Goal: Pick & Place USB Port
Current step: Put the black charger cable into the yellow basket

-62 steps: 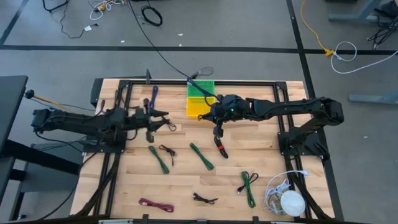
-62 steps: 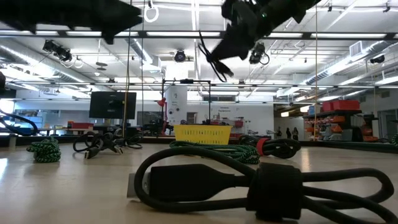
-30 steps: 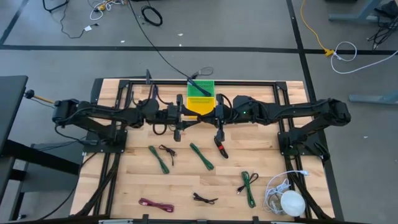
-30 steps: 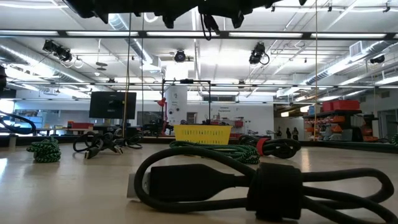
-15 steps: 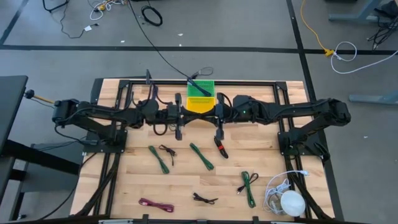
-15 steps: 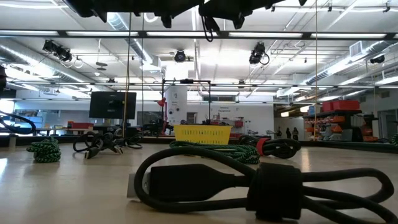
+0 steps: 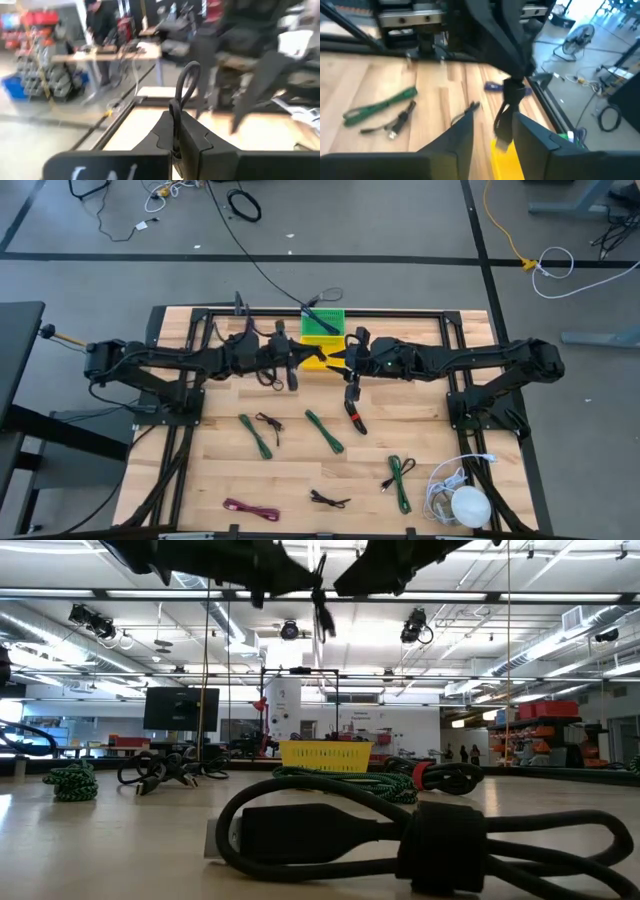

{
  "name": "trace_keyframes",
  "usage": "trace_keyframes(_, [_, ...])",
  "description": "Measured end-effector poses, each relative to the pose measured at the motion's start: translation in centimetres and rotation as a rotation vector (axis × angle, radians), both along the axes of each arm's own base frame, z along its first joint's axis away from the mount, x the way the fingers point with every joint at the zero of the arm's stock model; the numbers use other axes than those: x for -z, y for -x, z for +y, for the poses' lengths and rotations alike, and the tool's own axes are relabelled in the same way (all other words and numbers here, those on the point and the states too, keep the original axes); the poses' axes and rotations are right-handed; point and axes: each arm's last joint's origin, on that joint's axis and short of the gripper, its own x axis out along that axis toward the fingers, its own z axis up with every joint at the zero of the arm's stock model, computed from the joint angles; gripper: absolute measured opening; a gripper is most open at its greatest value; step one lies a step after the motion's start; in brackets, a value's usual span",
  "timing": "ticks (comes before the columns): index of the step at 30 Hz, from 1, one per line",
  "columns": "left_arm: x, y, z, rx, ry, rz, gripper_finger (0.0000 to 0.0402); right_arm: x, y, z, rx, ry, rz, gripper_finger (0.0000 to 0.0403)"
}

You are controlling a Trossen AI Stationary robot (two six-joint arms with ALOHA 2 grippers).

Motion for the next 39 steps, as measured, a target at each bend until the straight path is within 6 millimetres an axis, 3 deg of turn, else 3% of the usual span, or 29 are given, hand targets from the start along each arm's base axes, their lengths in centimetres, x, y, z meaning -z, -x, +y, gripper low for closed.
trace_keyframes(10, [3.2, 0.3, 3.9, -0.128, 0.137, 0.194, 0.0011, 0.5, 0.4, -0.2, 0.057, 0.016, 0.063, 0.0144])
trace_keyframes(20, [8.6, -3.1, 5.9, -0.119, 0.205, 0.360, 0.0011, 0.4, 0.3, -0.2, 0.051, 0.031, 0.056, 0.0126])
trace_keyframes(25, [8.7, -5.3, 6.8, -0.143, 0.167, 0.470, 0.0012, 0.4, 0.3, -0.2, 0.042, 0.031, 0.060, 0.0122])
trace_keyframes(29, [7.6, -6.6, 7.5, -0.179, 0.139, 0.559, 0.0010, 0.5, 0.4, -0.2, 0.041, 0.031, 0.067, 0.0121])
trace_keyframes(39, [7.4, -7.3, 7.7, -0.179, 0.175, 0.649, 0.0014, 0.6, 0.4, -0.2, 0.042, 0.034, 0.086, 0.0120])
